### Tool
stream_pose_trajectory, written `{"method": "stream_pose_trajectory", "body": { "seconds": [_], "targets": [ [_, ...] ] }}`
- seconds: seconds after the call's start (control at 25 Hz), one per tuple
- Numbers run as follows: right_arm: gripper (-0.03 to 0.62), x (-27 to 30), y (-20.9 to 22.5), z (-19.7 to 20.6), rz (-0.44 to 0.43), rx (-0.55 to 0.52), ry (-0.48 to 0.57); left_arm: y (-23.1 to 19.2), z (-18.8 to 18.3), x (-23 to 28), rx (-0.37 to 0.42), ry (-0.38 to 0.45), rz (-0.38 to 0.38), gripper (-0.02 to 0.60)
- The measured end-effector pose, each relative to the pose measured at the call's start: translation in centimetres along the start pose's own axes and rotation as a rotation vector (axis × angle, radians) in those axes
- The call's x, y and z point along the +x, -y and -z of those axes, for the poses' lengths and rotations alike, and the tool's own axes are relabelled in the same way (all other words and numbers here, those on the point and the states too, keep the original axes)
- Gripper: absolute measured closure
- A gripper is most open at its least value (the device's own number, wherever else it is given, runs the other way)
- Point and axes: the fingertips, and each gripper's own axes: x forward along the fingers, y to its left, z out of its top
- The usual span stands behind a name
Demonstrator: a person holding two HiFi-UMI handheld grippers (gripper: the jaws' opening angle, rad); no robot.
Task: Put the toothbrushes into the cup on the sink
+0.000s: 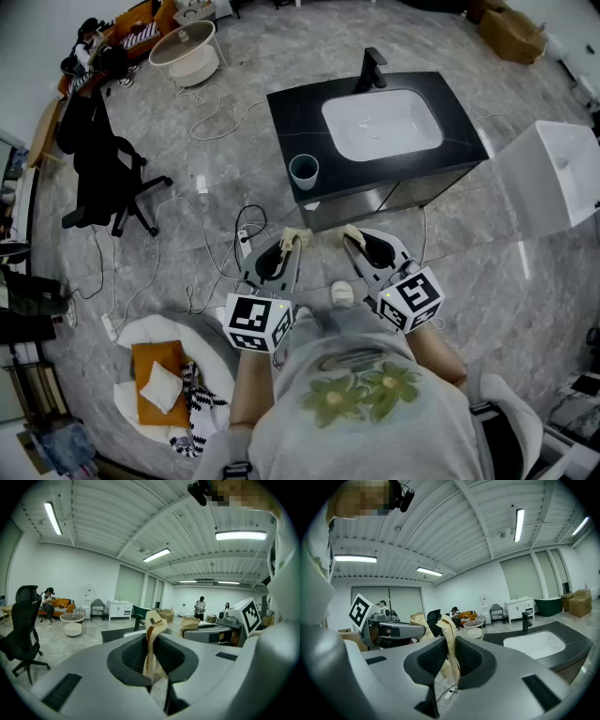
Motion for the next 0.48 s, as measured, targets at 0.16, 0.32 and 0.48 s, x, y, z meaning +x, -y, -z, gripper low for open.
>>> {"method": "stream_pose_trajectory", "body": {
  "seconds": [0.16, 0.32, 0.48],
  "targets": [
    [0.519, 0.3, 0.6, -0.9, 0.004, -0.003, 0.008, -0.3, -1.0, 0.2, -0.012, 0.009, -0.007, 0.528],
    [0.519, 0.7, 1.8, -1.4, 0.005, -0.004, 0.02, -0.7, -1.5, 1.0, 0.001, 0.012, -0.032, 0.528],
    [0.519, 0.9, 3.5, -2.0, -0.015, -0.001, 0.031, -0.9, -2.3, 2.4, 0.017, 0.021, -0.059, 0.528]
  ]
}}
